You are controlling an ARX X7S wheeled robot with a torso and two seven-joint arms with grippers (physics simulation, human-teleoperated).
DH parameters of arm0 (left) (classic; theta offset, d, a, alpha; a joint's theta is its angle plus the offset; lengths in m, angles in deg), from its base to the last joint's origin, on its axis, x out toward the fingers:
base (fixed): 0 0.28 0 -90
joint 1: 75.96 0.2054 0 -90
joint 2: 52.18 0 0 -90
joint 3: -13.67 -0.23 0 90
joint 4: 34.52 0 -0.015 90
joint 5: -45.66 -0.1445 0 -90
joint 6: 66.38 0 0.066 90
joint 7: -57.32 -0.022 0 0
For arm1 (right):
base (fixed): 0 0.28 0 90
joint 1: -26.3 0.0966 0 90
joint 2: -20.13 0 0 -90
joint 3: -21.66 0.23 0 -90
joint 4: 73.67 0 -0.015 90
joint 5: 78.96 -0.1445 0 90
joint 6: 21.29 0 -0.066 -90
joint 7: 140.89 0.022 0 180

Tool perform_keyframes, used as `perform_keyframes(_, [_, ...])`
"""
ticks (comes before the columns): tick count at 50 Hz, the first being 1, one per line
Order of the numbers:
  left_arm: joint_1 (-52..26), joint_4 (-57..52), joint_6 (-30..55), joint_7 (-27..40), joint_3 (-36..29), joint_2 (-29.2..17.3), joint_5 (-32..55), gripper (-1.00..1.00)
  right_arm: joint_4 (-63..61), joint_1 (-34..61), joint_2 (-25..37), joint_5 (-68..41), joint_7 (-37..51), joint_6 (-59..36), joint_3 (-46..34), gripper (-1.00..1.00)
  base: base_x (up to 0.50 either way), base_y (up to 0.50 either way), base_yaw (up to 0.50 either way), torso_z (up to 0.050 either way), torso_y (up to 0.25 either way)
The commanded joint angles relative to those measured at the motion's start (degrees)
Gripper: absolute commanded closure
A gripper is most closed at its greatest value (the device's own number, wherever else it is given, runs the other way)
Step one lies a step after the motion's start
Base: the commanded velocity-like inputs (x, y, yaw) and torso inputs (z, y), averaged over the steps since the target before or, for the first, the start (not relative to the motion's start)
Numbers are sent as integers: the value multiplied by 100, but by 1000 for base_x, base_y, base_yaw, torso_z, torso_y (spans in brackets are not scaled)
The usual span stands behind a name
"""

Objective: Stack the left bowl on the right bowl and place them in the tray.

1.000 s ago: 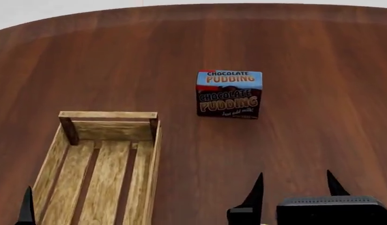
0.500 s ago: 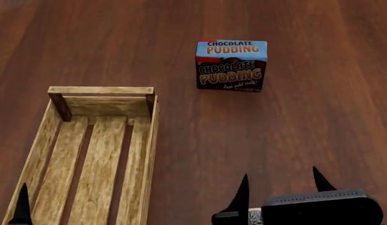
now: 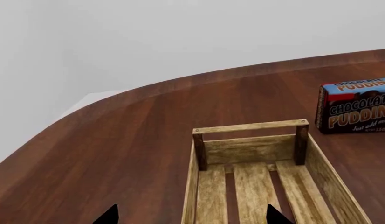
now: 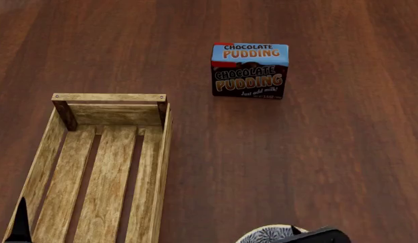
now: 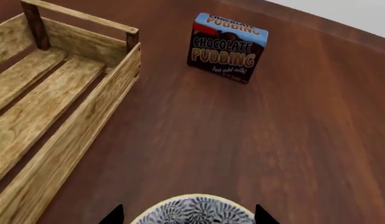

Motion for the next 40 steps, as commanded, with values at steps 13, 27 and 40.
perform_keyframes(13, [40, -22, -19, 91, -56, -64, 2, -100, 649, -472, 212, -211, -161, 249, -514, -100, 0, 0, 0, 0, 0])
perform_keyframes(27, [64, -18, -49, 133, -65, -84, 30, -100, 930, -501, 255, -298, -233, 376, -675, -100, 0, 0, 0, 0, 0])
perform_keyframes(40, [88, 21, -119, 167, -79, -102, 48, -100, 1381, -352, 243, -260, -169, 484, -846, -100, 0, 0, 0, 0, 0])
